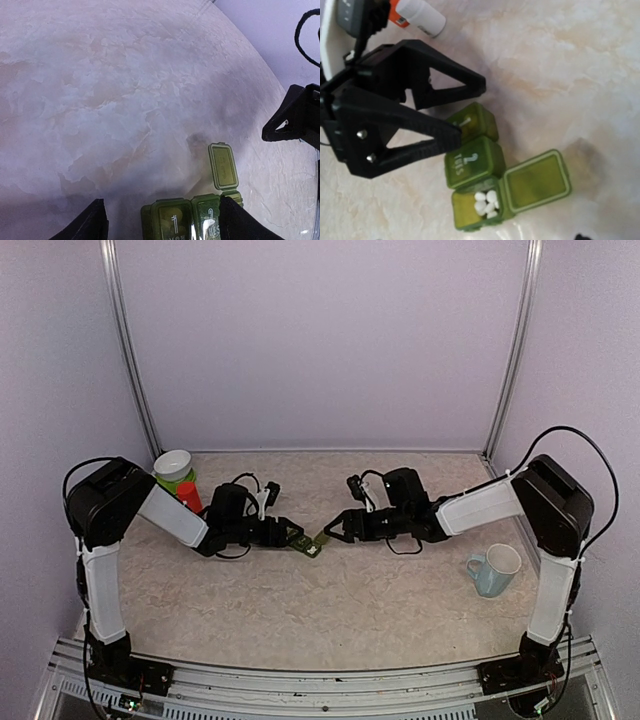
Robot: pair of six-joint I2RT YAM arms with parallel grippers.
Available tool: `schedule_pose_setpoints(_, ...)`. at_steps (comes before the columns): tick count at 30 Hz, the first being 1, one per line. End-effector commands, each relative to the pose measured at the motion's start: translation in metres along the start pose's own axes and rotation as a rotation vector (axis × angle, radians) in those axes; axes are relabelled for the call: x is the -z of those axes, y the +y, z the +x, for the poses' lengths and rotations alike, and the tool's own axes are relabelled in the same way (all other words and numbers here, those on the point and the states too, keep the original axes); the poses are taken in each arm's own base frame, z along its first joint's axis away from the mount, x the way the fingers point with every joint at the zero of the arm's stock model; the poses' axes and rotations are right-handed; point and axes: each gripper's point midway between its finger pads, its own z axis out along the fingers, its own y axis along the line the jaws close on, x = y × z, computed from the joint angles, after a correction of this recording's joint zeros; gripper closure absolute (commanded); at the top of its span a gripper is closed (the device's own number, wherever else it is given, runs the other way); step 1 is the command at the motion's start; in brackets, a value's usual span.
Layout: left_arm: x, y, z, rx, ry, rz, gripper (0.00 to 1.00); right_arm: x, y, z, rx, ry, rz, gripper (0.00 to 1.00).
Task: Sort the pills into containers
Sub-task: Hold the pill container at the center of the board.
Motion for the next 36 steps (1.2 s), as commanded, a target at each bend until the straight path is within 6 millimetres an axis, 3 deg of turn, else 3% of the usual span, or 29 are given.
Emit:
schedule_pose_setpoints(1, -0.004, 0.001, 0.02, 0.039, 0.03, 0.008, 0.27, -0.007, -0.004, -0.011, -0.028, -0.018, -0.007, 0.21)
schedule_pose_setpoints(22, -0.009, -0.004, 0.055, 0.048, 0.08, -0.056, 0.34, -0.022, -0.018, -0.008, -0.104, -0.015, -0.007, 0.23)
schedule_pose_setpoints(32, -0.008, 0.004, 0.065, 0.066, 0.091, -0.085, 0.34, -0.027, -0.023, -0.005, -0.116, -0.009, -0.002, 0.23)
schedule_pose_setpoints(36, -0.011, 0.006, 0.07, 0.079, 0.104, -0.095, 0.44, -0.03, -0.024, -0.005, -0.125, -0.008, -0.012, 0.23)
